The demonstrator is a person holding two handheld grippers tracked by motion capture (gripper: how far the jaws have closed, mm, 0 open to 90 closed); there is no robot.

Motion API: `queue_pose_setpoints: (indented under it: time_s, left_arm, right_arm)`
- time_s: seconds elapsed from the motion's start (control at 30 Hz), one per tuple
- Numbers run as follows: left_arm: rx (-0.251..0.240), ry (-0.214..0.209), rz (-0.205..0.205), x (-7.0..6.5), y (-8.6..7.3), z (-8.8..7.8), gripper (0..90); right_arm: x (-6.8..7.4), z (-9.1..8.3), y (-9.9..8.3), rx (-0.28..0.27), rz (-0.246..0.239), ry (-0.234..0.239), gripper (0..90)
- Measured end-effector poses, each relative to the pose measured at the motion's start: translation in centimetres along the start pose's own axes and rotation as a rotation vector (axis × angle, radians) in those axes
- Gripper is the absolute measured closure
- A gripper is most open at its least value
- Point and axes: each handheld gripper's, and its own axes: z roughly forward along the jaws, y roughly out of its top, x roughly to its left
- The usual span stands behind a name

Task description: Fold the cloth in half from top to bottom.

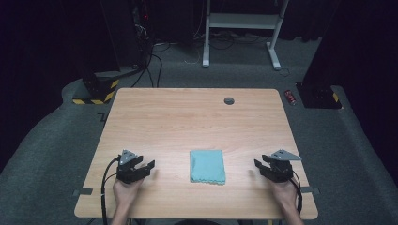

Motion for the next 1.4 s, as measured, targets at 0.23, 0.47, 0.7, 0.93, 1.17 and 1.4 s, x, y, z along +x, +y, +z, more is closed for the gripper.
queue_pose_setpoints:
  time_s: [0.23,0.47,0.7,0.93,1.17,1.4]
  left_arm:
    - [0.020,0.023,0.012,0.0,-0.1,0.7,39.6]
    - [0.028,0.046,0.034,-0.3,0.1,1.2,39.6]
    - [0.039,0.062,0.054,-0.5,0.3,1.5,39.5]
    - [0.046,0.070,0.053,-0.6,0.4,1.6,39.1]
    - [0.067,0.082,0.072,-0.8,0.4,1.8,36.5]
    - [0.076,0.092,0.102,-1.1,0.4,1.9,33.6]
  right_arm:
    - [-0.1,0.6,-0.6,0.028,-0.003,-0.015,57.0]
    - [-0.3,0.9,-0.7,0.041,-0.007,-0.025,56.9]
    - [-0.3,1.2,-0.7,0.048,-0.015,-0.032,56.3]
    - [-0.3,1.4,-0.9,0.065,-0.013,-0.038,55.4]
    - [-0.3,1.6,-1.2,0.073,-0.012,-0.041,53.6]
    - [-0.5,1.7,-1.4,0.060,0.006,-0.058,45.1]
